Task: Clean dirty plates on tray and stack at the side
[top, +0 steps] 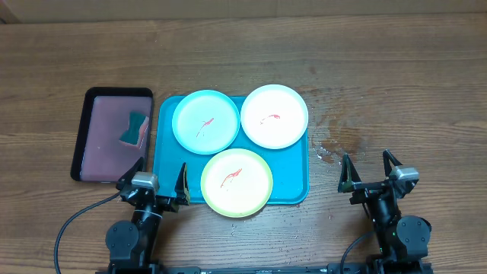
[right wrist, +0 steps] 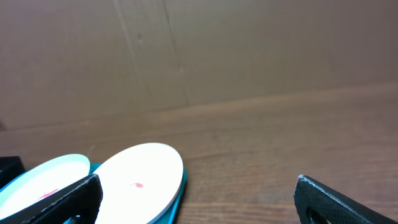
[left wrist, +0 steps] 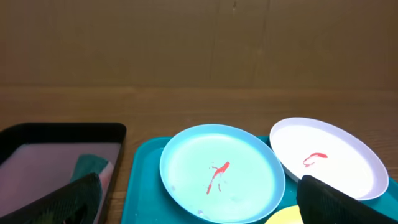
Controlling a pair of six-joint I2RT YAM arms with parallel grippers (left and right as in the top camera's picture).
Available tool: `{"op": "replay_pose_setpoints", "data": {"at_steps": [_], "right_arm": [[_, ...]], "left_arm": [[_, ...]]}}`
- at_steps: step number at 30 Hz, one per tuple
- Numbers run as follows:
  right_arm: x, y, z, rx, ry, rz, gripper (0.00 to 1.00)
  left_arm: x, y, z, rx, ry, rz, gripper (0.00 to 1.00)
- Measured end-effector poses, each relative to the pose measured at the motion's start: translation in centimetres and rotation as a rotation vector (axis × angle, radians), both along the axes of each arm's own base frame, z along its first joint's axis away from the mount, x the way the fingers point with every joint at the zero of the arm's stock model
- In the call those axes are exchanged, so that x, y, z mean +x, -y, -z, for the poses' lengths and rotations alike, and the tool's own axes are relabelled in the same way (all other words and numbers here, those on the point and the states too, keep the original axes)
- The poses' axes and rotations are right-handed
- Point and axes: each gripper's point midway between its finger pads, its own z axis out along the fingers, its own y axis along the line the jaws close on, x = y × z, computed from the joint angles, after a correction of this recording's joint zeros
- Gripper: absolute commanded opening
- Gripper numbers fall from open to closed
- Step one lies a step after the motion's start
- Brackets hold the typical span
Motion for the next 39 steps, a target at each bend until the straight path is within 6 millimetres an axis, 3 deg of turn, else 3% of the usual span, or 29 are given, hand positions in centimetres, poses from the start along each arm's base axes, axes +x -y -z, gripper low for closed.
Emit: {"op": "replay_pose_setpoints", "data": {"at_steps": [6, 13, 21, 27, 33, 39], "right_arm": [[-0.2, -0.3, 1.4, 0.026, -0.097, -0.018, 1.00], [0.0, -1.4, -2.6, 0.040, -0.162, -0.079, 1.00], [1.7, -3.4, -4.3, 0.060, -0.403, -0.184, 1.00], [2.8, -5.2, -3.5, 0.083, -0.671, -0.264, 1.00], [2.4, -9.1, -1.1, 0.008, -0.922, -0.409, 1.00], [3.4, -12.7, 0.9, -0.025, -0.988, -0.532, 1.00]], "left_arm": [[-0.8, -0.4, 0.4, -0.021, -0.103, -0.026, 1.00], [-1.7, -1.1, -2.7, -0.025, -0.205, -0.072, 1.00], [-1.0, -1.3, -4.8, -0.021, -0.427, -0.085, 1.00], [-0.3, -1.4, -5.6, -0.012, -0.650, -0.090, 1.00], [-0.1, -1.3, -4.7, -0.010, -0.833, -0.086, 1.00], [0.7, -1.0, -4.0, -0.020, -0.866, -0.074, 1.00]]}}
